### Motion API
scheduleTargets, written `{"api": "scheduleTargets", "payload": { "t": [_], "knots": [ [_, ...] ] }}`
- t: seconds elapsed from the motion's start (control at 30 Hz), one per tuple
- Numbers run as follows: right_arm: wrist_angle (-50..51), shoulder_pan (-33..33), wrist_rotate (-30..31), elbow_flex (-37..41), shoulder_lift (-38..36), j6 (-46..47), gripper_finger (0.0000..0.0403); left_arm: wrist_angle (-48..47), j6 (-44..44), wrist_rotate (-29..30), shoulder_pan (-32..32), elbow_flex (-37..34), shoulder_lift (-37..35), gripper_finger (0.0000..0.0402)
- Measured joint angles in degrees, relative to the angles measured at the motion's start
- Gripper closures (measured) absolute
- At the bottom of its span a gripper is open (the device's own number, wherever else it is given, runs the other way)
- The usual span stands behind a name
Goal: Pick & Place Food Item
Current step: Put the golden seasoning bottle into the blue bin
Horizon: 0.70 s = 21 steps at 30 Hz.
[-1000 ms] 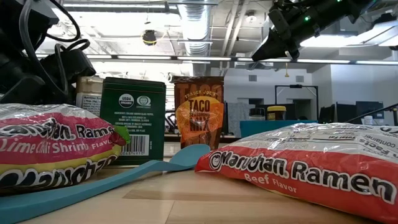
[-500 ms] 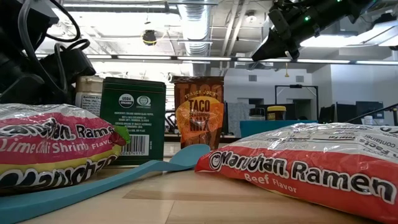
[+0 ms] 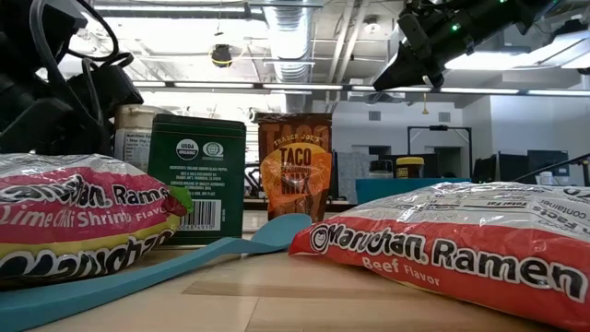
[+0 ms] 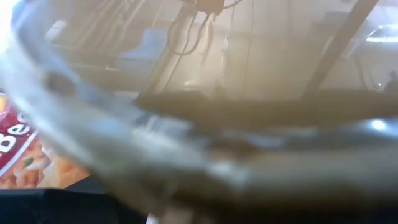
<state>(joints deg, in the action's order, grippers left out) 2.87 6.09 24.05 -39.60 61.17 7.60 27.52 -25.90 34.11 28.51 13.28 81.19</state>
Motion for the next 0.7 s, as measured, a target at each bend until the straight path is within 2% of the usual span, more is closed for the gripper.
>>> {"api": "scheduleTargets", "payload": {
  "t": [0.3, 0.53, 0.7],
  "knots": [
    [-0.16, -0.02, 0.00, 0.00, 0.00, 0.00, 0.0397, 0.11, 2.54, -1.32, 0.00, 0.00, -9.53, 0.0120],
    [-2.33, -0.02, 0.00, 0.00, 0.02, -0.02, 0.0397, 0.23, 11.96, -1.35, -0.50, 0.00, -20.68, 0.0115],
    [-4.35, -0.02, 0.00, 0.00, 0.02, -0.04, 0.0397, 0.08, 17.72, -1.33, -3.48, 0.00, -27.87, 0.0117]
  ]
}}
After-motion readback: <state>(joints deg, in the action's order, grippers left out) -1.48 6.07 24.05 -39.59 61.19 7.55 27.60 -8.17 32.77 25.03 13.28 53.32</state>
